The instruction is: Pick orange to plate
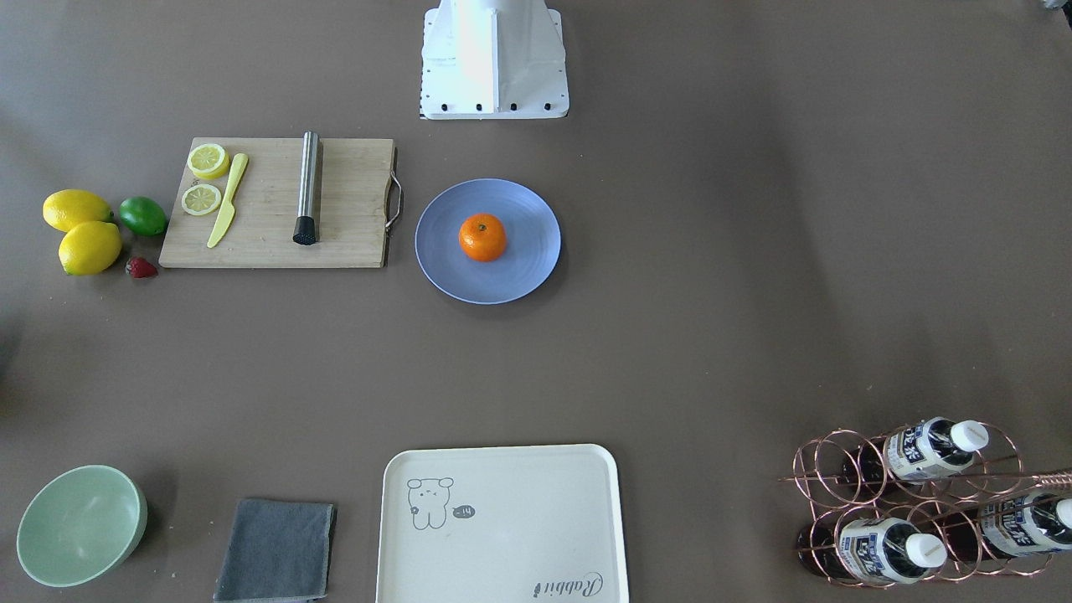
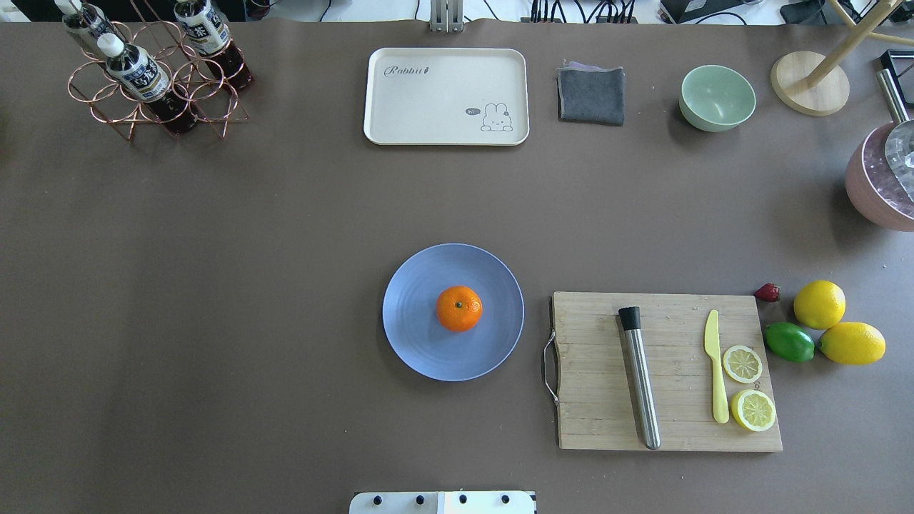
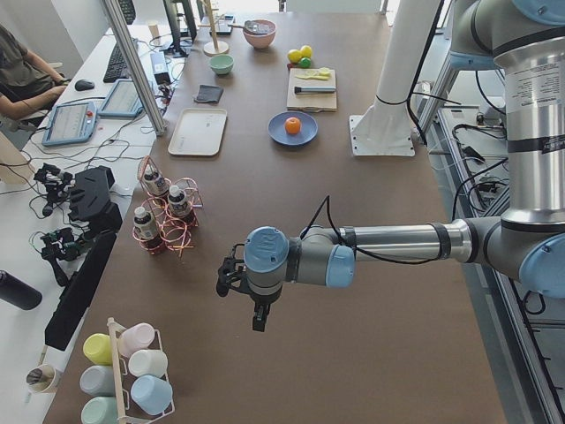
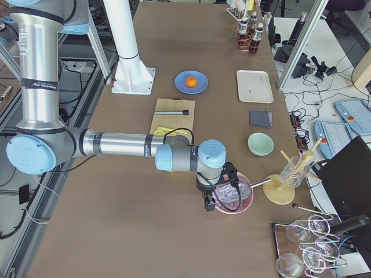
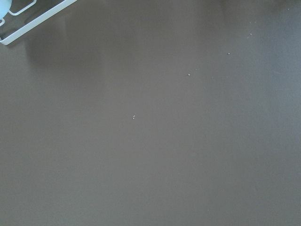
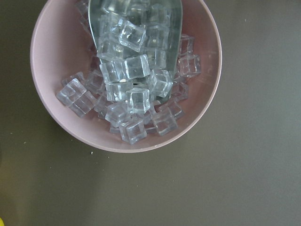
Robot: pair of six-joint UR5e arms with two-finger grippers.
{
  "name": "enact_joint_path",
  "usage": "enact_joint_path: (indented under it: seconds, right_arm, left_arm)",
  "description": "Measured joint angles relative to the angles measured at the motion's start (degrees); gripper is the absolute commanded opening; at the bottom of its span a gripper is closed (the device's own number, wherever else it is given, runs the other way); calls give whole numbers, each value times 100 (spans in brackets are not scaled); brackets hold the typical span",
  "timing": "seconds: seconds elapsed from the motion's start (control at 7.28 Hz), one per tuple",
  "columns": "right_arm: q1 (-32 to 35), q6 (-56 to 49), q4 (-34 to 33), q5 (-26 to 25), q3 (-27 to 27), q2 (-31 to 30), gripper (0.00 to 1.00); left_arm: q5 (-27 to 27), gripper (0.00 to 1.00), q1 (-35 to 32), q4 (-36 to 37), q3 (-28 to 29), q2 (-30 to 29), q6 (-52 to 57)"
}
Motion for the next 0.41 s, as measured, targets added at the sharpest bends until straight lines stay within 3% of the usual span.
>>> enact_joint_path:
  seconds: [0.41]
  right_arm:
    - [-16,-32,0,8,2,-55,100]
  left_arm:
    - [-7,97,6,10,-31,-41,-28]
